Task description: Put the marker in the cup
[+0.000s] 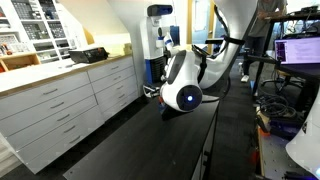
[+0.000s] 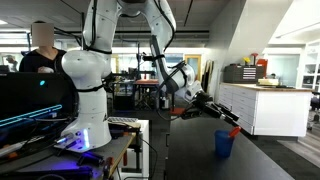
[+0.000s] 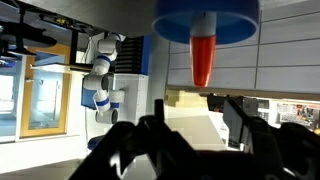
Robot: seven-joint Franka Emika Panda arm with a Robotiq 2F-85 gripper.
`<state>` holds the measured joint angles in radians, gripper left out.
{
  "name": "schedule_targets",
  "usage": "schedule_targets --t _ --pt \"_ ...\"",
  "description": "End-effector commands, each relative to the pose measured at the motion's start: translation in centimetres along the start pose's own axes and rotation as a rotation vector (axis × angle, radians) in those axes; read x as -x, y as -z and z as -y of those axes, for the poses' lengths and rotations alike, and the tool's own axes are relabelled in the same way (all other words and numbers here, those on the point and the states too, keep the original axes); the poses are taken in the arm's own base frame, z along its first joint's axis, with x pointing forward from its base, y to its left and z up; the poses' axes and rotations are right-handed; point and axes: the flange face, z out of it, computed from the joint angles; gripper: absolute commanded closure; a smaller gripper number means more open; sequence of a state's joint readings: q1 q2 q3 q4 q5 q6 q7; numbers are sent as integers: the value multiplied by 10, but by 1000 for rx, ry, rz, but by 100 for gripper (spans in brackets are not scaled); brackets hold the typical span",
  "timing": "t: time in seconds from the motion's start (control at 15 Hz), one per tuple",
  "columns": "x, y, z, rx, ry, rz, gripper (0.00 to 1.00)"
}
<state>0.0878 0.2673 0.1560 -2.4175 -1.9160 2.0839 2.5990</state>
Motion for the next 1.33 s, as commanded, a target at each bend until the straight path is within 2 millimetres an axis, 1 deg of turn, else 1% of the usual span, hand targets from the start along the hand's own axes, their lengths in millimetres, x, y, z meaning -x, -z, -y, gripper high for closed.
schedule_targets --t 0.0,0.07,0.2,0.47,0.87,1.07,1.27 --pt "-5 3 -5 0 -18 25 6" --pt "-6 3 -5 0 -20 24 2" --pt "-7 5 -6 -2 -20 24 0" --pt "-8 9 -8 -16 -17 31 0" --pt "-13 23 -15 -39 -11 25 0" --pt "-25 33 -17 -49 -2 15 0" --pt "-46 45 -15 -67 9 10 0"
